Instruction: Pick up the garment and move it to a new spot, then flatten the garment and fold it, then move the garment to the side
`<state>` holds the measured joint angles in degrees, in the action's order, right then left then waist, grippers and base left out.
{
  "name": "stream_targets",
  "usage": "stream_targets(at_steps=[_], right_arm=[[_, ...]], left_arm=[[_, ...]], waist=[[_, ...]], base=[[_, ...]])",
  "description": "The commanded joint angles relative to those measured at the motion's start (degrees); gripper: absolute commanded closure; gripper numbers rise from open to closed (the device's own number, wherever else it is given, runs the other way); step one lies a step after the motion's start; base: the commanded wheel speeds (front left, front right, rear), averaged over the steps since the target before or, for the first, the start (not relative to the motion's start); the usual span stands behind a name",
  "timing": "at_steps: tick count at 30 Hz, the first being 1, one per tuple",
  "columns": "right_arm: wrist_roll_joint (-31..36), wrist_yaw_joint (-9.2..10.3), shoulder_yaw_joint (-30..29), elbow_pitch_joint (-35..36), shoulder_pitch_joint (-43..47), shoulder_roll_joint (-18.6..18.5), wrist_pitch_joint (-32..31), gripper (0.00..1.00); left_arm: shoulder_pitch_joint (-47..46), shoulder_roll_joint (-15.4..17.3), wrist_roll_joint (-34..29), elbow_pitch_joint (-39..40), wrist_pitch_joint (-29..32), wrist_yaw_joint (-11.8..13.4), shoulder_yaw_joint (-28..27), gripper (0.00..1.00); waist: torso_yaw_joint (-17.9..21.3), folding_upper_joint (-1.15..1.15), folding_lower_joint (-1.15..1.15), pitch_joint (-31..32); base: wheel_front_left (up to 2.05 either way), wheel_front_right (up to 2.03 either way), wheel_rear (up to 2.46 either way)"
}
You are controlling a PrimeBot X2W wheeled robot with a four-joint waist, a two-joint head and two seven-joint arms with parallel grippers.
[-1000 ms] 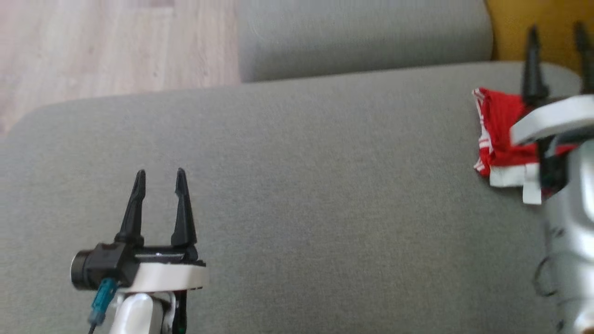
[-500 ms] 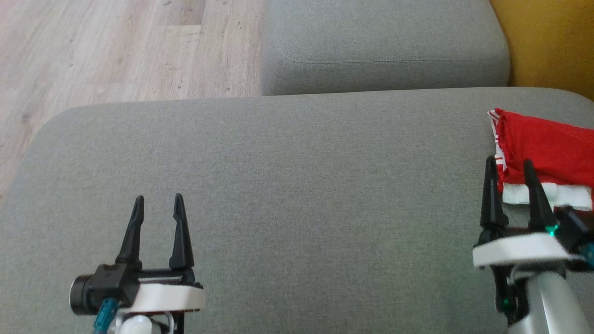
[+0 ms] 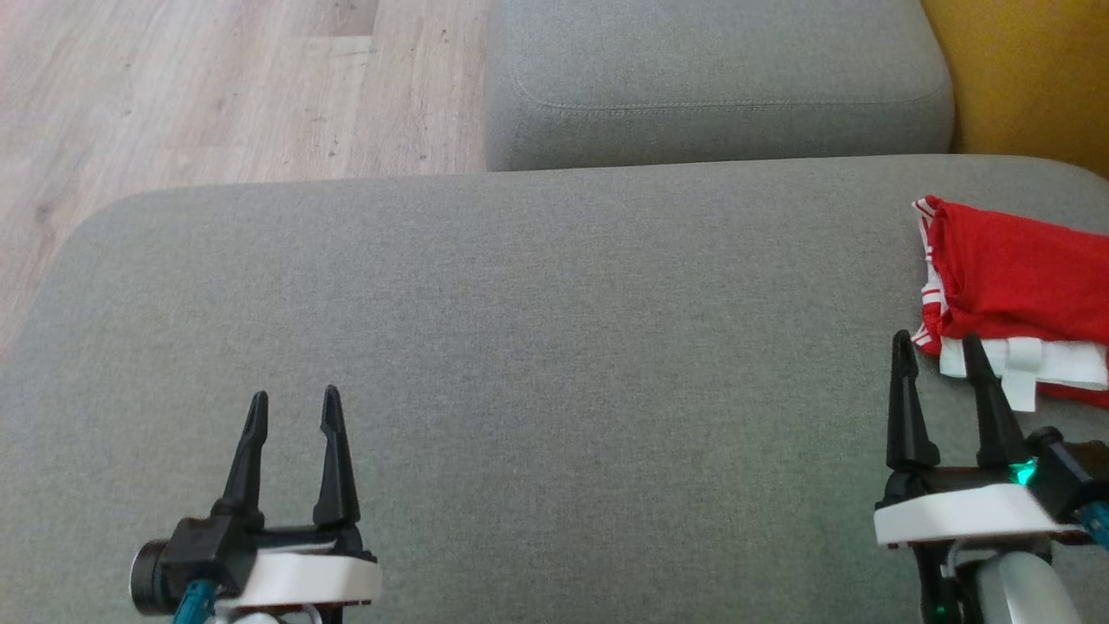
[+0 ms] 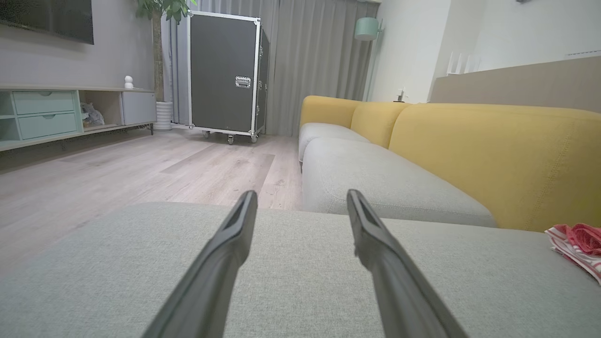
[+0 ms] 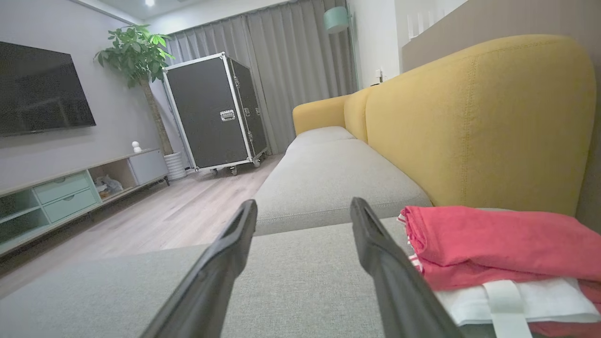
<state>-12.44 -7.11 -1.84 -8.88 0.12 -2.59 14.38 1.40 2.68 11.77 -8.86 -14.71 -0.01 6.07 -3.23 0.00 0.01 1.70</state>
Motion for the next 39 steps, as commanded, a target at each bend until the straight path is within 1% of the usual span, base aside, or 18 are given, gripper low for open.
stream_targets(at_steps=[1,19,24,35,36,39], right_arm=[[0.17,-0.37,1.65,2.18,-1.61,-0.30,0.61,0.00],[0.33,-0.37,2.60,2.44,-1.63,-0.29,0.62,0.00],[1.11,-0.37,3.33,2.81,-1.70,-0.29,0.62,0.00],[0.56,-0.37,3.34,2.56,-1.63,-0.29,0.62,0.00],[0.74,0.00,1.85,0.67,0.01,0.00,0.00,1.00],[0.66,0.01,1.88,-1.61,0.83,0.03,-0.08,1.00]], left_arm=[[-2.18,0.20,0.47,1.77,-0.29,0.00,-1.91,0.00],[-2.37,0.20,1.48,0.44,-0.29,-0.41,-1.58,0.00],[-2.35,0.20,2.02,0.78,-0.29,-0.08,-1.81,0.00],[-2.23,0.20,2.59,1.11,-0.29,0.68,-1.74,0.00],[-0.01,0.00,2.43,-0.88,0.00,0.13,-0.01,1.00],[0.58,-0.05,2.53,-3.11,0.05,0.15,0.03,1.00]], waist=[[-0.09,0.00,-0.01,0.03],[0.47,0.00,-0.01,0.36],[0.66,0.00,-0.01,0.53],[0.89,0.00,-0.01,0.90],[0.89,0.00,0.00,0.91],[0.91,0.00,0.00,0.90]], base=[[0.00,0.00,0.00],[0.00,0.00,0.00],[0.00,0.00,0.00],[0.00,0.00,0.00],[0.00,0.00,0.00],[0.00,0.00,0.00]])
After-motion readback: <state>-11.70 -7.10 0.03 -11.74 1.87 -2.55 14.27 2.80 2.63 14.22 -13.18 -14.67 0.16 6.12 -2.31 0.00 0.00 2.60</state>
